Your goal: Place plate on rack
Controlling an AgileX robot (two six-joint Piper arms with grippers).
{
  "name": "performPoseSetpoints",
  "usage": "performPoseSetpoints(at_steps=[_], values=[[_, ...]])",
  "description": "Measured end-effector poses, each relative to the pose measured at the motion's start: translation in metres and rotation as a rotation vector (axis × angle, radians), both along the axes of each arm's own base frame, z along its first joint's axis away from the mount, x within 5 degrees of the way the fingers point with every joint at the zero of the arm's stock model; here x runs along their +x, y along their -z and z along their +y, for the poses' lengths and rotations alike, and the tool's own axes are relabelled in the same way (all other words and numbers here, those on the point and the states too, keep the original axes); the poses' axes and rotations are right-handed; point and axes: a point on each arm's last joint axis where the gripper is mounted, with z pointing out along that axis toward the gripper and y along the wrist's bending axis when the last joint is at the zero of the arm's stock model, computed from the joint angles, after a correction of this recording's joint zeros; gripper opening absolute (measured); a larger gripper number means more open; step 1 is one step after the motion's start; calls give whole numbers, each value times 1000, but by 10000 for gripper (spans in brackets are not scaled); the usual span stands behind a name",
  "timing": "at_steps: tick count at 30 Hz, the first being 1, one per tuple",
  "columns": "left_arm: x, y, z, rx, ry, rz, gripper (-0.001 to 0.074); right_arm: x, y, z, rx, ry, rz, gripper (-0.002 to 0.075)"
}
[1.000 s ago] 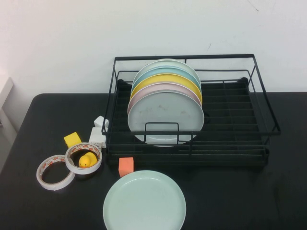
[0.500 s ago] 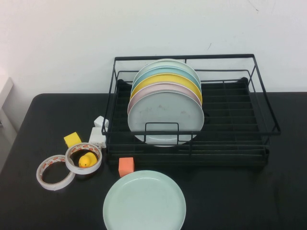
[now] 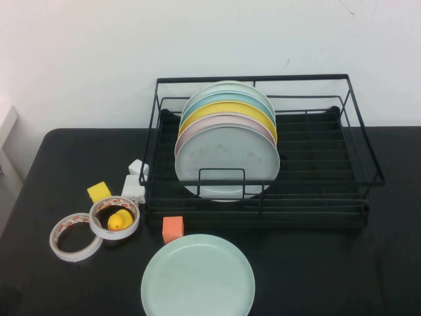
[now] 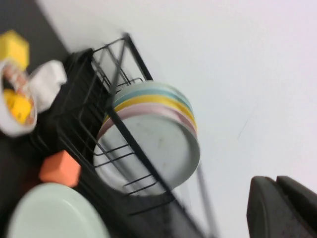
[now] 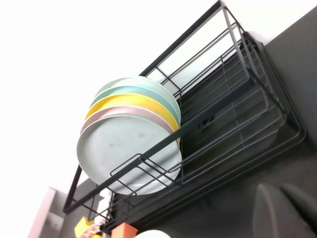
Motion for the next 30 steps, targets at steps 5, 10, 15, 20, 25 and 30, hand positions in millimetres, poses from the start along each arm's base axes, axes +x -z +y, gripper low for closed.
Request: performPoseSetpoints(at_steps=[5,10,15,20,25,30], values=[[4,-45,-6,428,133,64,-3,0,0,0,-106,-22,-28,-2],[36,-62,-3,721,266,351,-2,0,0,0,-161,-34,-40,-2],[84,-66,-1,902,427,544,30,-1,1,1,-166,-53,-26,-2],[127,-58,-8,986,573,622,232,-1,2,3,-170,-73,-14,-2],[151,-37,-32,1056,730,645,369,-2,3,4,-166,-80,-10,-2],[165,-17,-54,1098,809,642,388,-2,3,4,-167,-85,-6,-2]])
